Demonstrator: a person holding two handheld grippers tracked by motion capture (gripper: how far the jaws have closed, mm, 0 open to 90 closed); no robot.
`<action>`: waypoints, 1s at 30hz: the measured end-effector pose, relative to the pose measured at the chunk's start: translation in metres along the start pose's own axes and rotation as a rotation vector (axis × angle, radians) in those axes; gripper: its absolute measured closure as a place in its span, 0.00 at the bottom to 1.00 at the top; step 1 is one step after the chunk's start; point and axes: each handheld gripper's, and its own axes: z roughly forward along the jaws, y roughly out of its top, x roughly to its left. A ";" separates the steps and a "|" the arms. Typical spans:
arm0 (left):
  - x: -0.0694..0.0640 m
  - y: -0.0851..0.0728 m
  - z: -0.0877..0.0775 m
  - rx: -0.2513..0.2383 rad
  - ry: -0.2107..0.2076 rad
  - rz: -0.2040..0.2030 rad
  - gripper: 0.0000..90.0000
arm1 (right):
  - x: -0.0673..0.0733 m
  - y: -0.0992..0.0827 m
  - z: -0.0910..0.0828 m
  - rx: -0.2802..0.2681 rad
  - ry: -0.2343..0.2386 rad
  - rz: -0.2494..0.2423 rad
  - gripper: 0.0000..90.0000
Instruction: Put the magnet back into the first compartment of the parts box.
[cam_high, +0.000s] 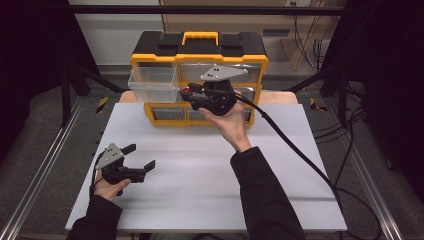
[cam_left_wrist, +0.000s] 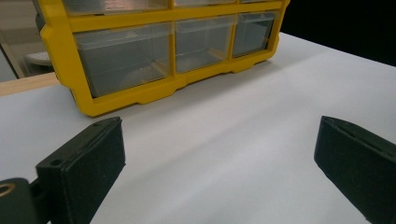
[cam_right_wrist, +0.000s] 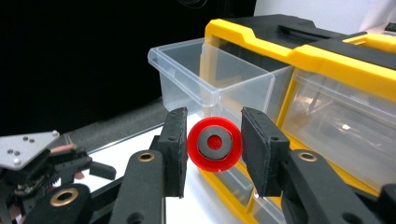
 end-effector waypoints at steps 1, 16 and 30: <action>0.000 0.000 0.000 0.001 0.000 0.001 0.02 | 0.000 0.001 0.001 -0.003 0.001 0.003 0.69; 0.000 0.000 0.000 0.001 -0.002 -0.002 0.02 | -0.005 0.015 0.013 -0.018 -0.003 0.002 0.69; 0.000 0.000 0.001 0.002 -0.001 -0.008 0.02 | -0.004 0.027 0.029 -0.029 0.008 -0.006 0.69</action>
